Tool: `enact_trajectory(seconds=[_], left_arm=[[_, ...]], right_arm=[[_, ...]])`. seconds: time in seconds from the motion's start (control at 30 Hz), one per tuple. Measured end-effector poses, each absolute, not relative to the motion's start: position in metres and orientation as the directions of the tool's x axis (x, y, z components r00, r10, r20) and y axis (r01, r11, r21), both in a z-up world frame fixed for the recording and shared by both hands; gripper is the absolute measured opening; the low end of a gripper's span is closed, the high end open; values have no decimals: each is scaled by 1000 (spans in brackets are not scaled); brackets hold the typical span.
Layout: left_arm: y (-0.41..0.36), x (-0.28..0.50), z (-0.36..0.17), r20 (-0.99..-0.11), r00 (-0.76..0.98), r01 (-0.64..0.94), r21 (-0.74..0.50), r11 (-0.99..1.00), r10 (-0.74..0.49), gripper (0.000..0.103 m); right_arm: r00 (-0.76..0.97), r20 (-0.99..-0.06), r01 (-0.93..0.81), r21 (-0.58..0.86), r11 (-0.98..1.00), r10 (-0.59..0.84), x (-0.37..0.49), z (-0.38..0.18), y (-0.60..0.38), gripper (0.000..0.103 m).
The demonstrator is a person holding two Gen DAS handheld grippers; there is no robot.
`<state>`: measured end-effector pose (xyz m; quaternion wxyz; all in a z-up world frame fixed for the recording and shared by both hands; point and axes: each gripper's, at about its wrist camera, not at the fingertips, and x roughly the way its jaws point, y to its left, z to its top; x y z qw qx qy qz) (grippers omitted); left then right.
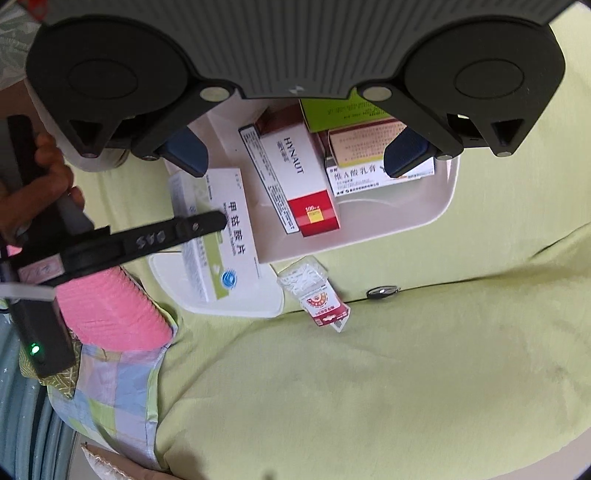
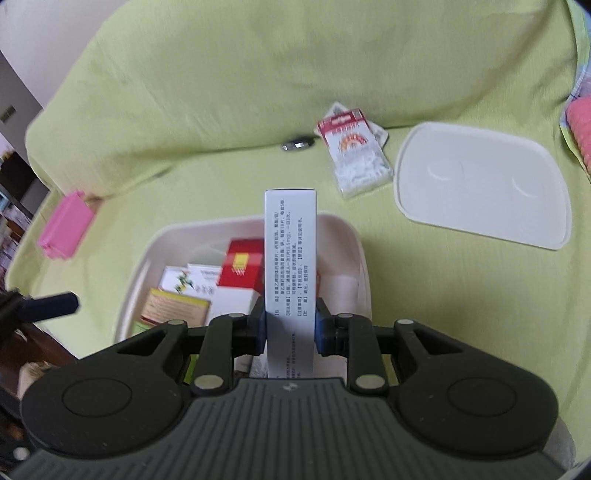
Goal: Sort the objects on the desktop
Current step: 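Carry the white box with the right gripper over the bin, then lower the white box into the bin and open the right gripper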
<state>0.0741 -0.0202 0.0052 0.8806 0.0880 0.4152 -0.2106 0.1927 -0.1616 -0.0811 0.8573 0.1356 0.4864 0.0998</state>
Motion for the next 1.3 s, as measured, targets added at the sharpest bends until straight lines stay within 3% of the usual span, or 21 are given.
enact_trajectory(seconds=[0.5,0.93,1.13,1.3], left_arm=[[-11,73,-5,-784,554,417,-30,908,-280,102],[-9,76,-9,-792,543,414,-35,910,-278,102],[-9,74,-8,-791,545,419,-30,907,-277,102],[-8,70,-10,-799,540,418,-19,908,-265,102]], right_arm=[[417,-892,34,205,978,172,210,-122,-128,22],[403,-895,33,222,975,190,217,-135,-131,23],[402,-871,-119,257,959,283,196,-115,-136,28],[300,-896,-309,235,921,329,180,-115,-128,32]])
